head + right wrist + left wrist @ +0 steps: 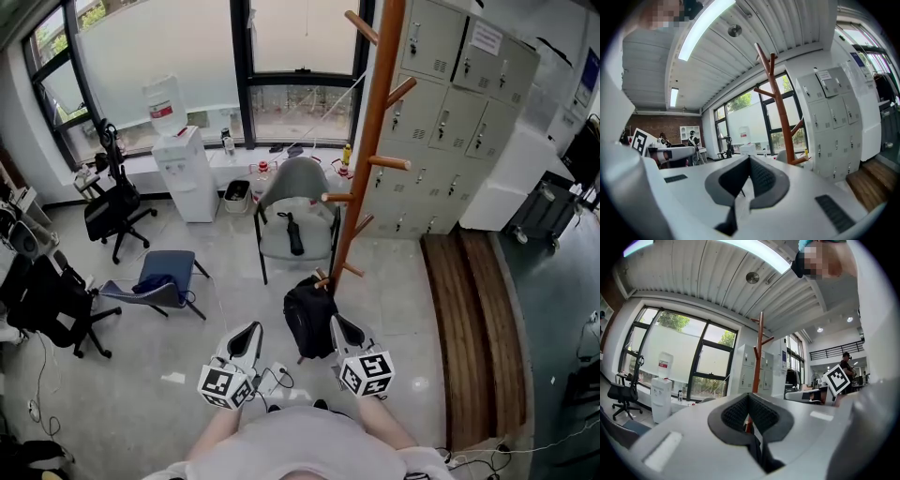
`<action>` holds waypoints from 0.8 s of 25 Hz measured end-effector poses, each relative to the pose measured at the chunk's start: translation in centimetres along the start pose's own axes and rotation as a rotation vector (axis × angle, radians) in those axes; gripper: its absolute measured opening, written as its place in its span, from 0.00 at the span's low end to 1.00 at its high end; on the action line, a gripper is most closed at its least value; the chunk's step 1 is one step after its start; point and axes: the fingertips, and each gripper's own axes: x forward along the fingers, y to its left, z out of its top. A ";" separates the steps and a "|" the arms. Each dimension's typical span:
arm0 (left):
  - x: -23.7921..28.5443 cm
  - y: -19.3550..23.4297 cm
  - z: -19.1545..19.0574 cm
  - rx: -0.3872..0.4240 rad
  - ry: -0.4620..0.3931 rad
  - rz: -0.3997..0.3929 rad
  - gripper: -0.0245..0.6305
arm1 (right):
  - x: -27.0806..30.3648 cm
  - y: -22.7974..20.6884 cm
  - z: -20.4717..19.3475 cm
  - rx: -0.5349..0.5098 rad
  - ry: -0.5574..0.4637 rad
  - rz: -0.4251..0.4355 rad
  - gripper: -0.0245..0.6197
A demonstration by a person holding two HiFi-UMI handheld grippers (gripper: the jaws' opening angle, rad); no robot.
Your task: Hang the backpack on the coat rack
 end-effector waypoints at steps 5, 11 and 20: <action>-0.5 -0.3 0.1 0.007 -0.006 -0.005 0.05 | -0.2 0.5 0.1 0.029 -0.012 0.006 0.05; -1.4 -0.4 0.4 0.005 -0.034 -0.005 0.05 | -0.5 0.6 0.2 0.026 -0.019 0.007 0.05; -1.9 -0.7 0.4 0.023 -0.044 0.017 0.05 | -0.9 1.0 0.1 0.049 -0.035 0.017 0.05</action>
